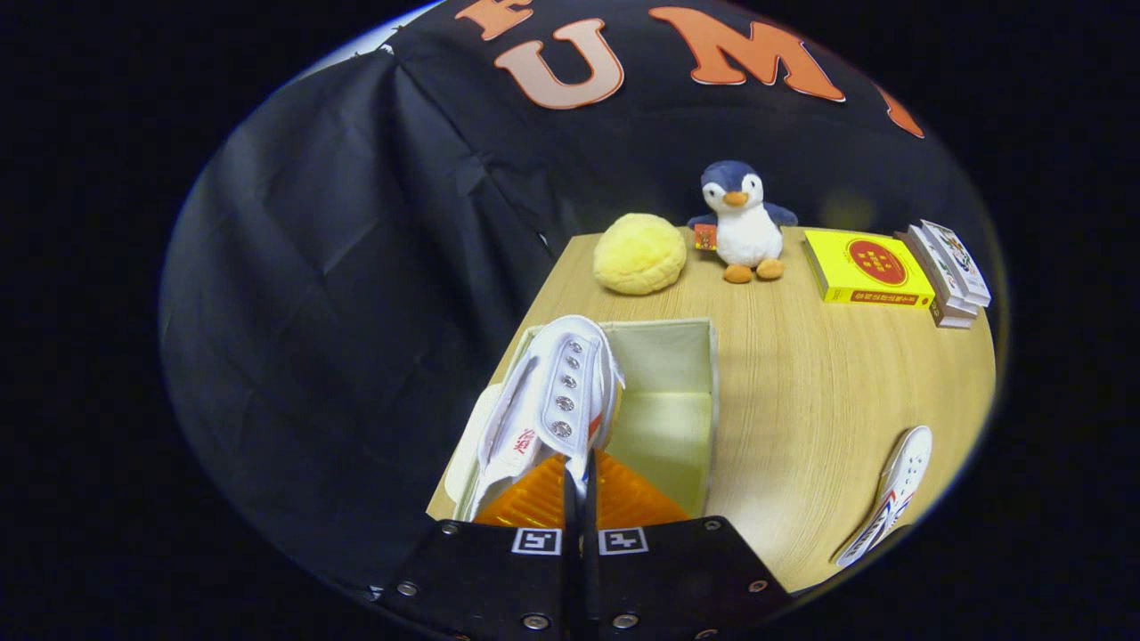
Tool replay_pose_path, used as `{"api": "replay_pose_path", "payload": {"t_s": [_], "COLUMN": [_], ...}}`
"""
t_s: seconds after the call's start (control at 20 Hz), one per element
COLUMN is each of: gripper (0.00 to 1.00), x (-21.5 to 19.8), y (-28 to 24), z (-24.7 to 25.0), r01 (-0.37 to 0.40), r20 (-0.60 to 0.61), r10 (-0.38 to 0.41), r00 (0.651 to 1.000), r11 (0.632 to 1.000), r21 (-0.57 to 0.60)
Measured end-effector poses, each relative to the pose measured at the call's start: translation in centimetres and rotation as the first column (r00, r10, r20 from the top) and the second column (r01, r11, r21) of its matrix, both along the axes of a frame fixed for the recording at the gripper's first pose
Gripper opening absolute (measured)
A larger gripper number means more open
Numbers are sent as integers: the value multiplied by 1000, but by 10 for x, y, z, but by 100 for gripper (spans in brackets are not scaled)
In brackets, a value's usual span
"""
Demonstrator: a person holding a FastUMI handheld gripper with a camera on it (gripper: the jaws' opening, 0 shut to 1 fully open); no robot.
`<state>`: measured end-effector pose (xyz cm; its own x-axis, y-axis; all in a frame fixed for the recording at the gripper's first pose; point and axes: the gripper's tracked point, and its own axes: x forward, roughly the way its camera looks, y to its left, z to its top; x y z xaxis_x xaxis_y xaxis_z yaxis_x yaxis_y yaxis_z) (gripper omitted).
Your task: Open the storage box then place both shoes into the box .Put the left shoe in first, then the right shoe, with the right side of both shoes facing outward in a uniform manner.
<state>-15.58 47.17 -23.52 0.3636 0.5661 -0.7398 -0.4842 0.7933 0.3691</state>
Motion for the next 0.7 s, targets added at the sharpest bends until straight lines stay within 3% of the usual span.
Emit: {"api": "replay_pose_path", "payload": {"t_s": [0.45,0.7], "gripper": [3,3], "x": [-9,-24], "y": [32,35], "z": [-65,-90], "r01": [72,69], "r20": [-141,-219], "r10": [-92,-108], "r00": [986,970], "r11": [988,982], "r21": [-136,-177]}}
